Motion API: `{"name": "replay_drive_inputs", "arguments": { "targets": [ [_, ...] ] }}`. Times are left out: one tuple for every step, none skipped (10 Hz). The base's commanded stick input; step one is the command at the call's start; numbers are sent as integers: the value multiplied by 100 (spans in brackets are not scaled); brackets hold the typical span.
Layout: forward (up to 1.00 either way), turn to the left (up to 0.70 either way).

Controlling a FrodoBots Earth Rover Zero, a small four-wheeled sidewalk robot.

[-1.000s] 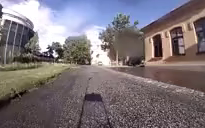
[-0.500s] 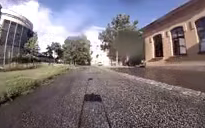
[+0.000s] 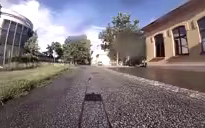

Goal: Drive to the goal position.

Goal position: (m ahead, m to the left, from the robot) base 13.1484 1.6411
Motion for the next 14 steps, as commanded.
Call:
{"name": "replay_drive_inputs", "arguments": {
  "targets": [
    [50,0],
    [50,0],
    [50,0],
    [50,0],
    [50,0],
    [50,0],
    [50,0],
    [50,0],
    [50,0],
    [50,0],
    [50,0],
    [50,0],
    [50,0],
    [50,0]
  ]
}}
